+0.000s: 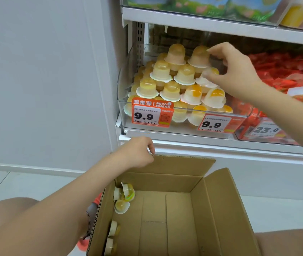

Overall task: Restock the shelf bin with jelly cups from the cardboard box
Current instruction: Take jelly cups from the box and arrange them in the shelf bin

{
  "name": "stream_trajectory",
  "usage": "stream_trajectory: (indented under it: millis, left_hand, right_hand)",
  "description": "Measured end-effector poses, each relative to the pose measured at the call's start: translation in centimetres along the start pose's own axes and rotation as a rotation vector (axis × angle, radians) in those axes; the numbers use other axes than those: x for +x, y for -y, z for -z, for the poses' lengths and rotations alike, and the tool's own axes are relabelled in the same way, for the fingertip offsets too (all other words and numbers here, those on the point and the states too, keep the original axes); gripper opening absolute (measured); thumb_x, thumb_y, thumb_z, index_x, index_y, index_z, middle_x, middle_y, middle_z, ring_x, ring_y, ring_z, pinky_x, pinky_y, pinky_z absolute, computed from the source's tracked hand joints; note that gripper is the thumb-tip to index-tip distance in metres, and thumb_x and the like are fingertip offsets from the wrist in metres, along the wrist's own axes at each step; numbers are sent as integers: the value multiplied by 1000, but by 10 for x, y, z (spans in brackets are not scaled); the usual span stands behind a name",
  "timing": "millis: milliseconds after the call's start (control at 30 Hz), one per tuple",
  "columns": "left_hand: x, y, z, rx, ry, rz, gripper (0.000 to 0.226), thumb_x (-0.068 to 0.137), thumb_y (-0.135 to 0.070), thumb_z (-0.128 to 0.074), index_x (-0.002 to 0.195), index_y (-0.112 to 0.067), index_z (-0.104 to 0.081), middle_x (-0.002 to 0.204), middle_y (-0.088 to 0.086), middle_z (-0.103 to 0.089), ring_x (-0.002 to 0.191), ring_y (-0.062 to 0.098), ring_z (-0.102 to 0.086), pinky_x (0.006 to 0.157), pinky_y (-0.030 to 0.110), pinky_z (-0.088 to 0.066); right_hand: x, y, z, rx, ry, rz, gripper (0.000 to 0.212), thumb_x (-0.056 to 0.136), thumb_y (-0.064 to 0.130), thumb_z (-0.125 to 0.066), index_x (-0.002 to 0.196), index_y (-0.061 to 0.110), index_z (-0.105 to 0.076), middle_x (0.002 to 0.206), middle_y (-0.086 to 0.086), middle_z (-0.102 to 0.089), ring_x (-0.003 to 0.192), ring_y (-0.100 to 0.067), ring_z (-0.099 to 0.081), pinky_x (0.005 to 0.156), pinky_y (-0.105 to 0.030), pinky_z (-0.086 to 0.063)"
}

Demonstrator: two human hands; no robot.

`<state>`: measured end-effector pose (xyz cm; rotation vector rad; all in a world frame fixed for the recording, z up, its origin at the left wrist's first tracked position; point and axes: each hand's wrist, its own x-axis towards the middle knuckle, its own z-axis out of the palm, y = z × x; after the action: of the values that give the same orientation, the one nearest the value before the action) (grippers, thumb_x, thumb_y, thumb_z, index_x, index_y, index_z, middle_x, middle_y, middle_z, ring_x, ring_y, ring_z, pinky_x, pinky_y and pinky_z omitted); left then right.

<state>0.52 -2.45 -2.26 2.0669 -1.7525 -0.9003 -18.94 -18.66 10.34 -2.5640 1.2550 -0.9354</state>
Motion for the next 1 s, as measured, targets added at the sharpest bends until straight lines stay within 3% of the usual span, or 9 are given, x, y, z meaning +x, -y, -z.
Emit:
stream_trajectory:
  millis: [100,200,267,367,467,633,833,900,1000]
  left_hand:
    - [-5,22,-30,111,71,35,21,80,-8,-52,94,-22,-58,97,-2,-60,89,19,-59,76,32,-51]
    - [-11,57,-72,295,245,95,22,82,-8,-50,99,-18,-60,93,-4,-56,97,21,-60,81,34,-52]
    - [-7,83,-97,386,340,154,20,85,-7,-49,101,-14,-59,103,3,-58,100,24,-60,84,34,-52]
    - [6,106,-122,467,377,234,20,91,-7,-46,109,-8,-56,121,13,-57,109,30,-58,86,34,-49]
    - [23,125,-150,500,342,315,30,95,-11,-44,123,-6,-53,126,13,-53,114,30,-54,85,33,-46]
    - [40,164,-197,415,286,563,25,93,-3,-46,115,-6,-58,121,11,-59,112,26,-58,84,32,-50]
    - [56,187,-232,221,99,734,20,92,0,-49,105,-3,-63,112,15,-63,104,31,-62,78,36,-52]
    - [59,190,-238,171,1,761,17,92,-2,-49,101,-2,-64,109,16,-64,101,32,-63,76,37,-51]
    - [68,191,-240,-108,-198,912,21,87,-14,-61,103,1,-62,109,20,-64,102,36,-62,77,39,-50]
  right_hand:
    - [-79,16,-16,100,-30,126,39,83,13,-68,119,12,-53,115,9,-56,106,-11,-49,93,-19,-38]
    - [-140,20,-56,196,251,161,35,84,13,-68,116,16,-56,112,13,-55,106,-4,-45,90,-10,-34]
    - [-172,14,-96,208,506,114,34,86,20,-67,118,22,-55,115,13,-56,110,0,-42,94,-9,-32]
    - [-212,-1,-169,202,823,11,38,87,25,-66,122,25,-51,123,8,-55,116,-9,-44,101,-29,-39]
    - [-234,-11,-238,231,991,-113,47,84,24,-69,126,22,-47,128,-1,-53,120,-16,-45,100,-40,-42]
    - [-227,-10,-330,315,962,-322,57,81,16,-68,132,23,-43,124,-12,-50,115,-29,-50,95,-39,-45]
    - [-231,-11,-401,331,951,-343,56,82,18,-66,132,25,-40,117,-11,-55,112,-32,-50,92,-44,-46]
    - [-239,-10,-409,357,894,-361,57,80,15,-67,130,24,-39,112,-13,-57,109,-33,-52,88,-43,-48]
    - [-244,-7,-415,396,793,-384,56,76,18,-72,125,20,-44,110,-9,-61,108,-31,-50,87,-39,-45]
